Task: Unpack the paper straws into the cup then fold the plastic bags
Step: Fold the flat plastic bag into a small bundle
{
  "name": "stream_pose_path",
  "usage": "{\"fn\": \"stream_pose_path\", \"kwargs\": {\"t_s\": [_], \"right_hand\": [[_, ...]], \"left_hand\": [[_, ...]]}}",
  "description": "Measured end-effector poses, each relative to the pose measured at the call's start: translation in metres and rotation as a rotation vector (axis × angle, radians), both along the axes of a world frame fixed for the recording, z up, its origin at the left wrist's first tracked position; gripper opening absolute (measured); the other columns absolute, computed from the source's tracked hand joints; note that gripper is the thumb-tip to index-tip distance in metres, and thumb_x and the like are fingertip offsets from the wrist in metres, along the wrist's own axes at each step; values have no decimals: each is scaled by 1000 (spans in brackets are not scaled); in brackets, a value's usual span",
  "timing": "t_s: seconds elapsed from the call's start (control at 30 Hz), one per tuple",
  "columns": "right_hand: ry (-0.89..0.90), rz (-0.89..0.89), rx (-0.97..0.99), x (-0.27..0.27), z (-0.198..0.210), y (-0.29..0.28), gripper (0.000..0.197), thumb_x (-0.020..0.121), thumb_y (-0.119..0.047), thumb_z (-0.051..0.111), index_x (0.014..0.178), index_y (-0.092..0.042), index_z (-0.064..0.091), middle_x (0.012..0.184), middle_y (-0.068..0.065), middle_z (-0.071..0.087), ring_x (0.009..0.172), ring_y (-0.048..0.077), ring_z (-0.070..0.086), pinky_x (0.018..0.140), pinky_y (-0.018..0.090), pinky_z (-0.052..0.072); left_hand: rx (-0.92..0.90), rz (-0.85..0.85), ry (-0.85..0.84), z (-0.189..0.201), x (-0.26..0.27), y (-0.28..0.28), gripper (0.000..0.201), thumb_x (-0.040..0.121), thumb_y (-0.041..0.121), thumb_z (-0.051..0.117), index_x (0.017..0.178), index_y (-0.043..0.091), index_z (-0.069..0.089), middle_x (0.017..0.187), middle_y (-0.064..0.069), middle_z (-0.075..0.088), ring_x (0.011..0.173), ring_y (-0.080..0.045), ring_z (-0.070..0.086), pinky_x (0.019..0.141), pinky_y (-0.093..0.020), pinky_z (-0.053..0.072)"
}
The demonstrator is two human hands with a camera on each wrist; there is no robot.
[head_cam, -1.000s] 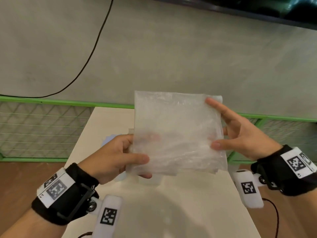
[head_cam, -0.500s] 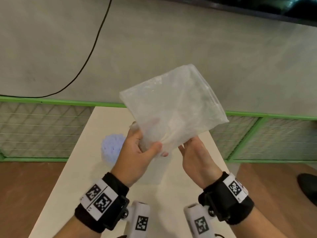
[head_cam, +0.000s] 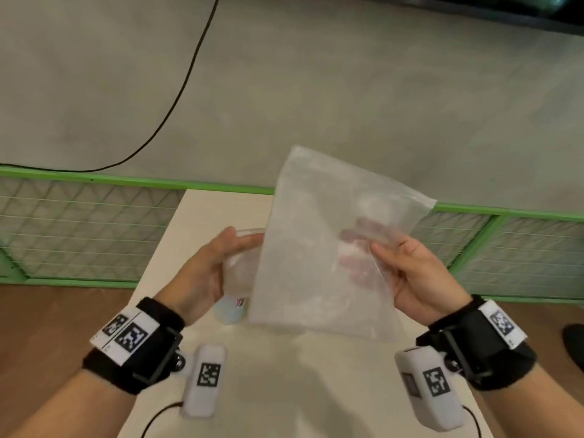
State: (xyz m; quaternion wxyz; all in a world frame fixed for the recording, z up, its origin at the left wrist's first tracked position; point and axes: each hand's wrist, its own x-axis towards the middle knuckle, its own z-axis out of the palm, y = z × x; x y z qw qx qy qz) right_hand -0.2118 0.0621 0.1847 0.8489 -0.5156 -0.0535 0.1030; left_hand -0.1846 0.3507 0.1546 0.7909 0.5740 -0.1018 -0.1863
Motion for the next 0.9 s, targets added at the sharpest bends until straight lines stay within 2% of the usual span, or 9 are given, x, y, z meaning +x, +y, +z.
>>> {"fn": "stream_pose_path", "kwargs": {"t_s": [0.1,0.2,0.27,0.37,0.53,0.6,0.67,0.8,0.9], "right_hand": [[27,89,-87,2,2,-1,35,87,-3,50,114,-11,71,124,18,65,95,31,70,72,37,60],[5,89,-150,6,5,-5,33,89,-3,51,116,-7,68,124,19,65,97,30,68,78,38,60],[-8,93,-203,8,7,-10,36,90,-2,48,124,-1,60,123,19,66,101,27,70,83,41,58],[-20,84,-304,8,11,-15,39,87,-1,52,125,2,56,120,19,67,102,30,69,82,49,57],[-153,-7,-385,9,12,-21,16,70,-6,74,85,-7,78,95,13,74,86,26,70,63,25,56],[-233,50,-360,9,16,-22,16,62,-8,72,73,-16,80,104,8,74,100,24,70,74,29,58],[-340,114,-401,9,21,-22,25,64,3,70,70,-19,80,118,7,70,117,24,63,90,34,54],[-507,137,-559,10,28,-24,65,75,31,37,74,-18,80,128,4,65,131,22,52,106,27,40],[-566,125,-687,10,32,-25,62,68,21,33,76,-19,80,131,0,64,134,18,48,112,24,33]], "left_hand": [[119,-63,-38,11,-1,-7,73,59,61,81,112,12,72,122,-24,63,107,-38,59,88,-52,36],[142,-81,-73,16,-1,-11,27,78,19,77,105,14,76,111,-15,72,98,-27,69,82,-37,52],[138,-53,-113,17,-3,-12,28,79,6,68,104,17,76,110,-6,74,97,-17,71,74,-23,56],[118,-1,-146,16,-3,-11,31,76,4,65,98,22,79,104,-5,75,88,-15,73,69,-24,58],[44,65,-222,20,-2,-13,32,77,-6,64,90,19,78,97,-4,75,80,-17,71,63,-22,56],[67,61,-225,22,-2,-15,41,84,-13,57,75,20,78,86,1,73,67,-13,66,54,-17,51],[60,58,-173,21,-1,-17,40,89,-9,52,71,19,74,82,-1,70,68,-18,63,54,-21,49],[31,68,-87,18,0,-20,39,96,0,42,76,20,68,87,-5,65,71,-29,56,58,-37,35],[42,84,-58,19,0,-21,21,90,12,49,87,18,69,95,-7,67,78,-29,57,63,-38,34]]}}
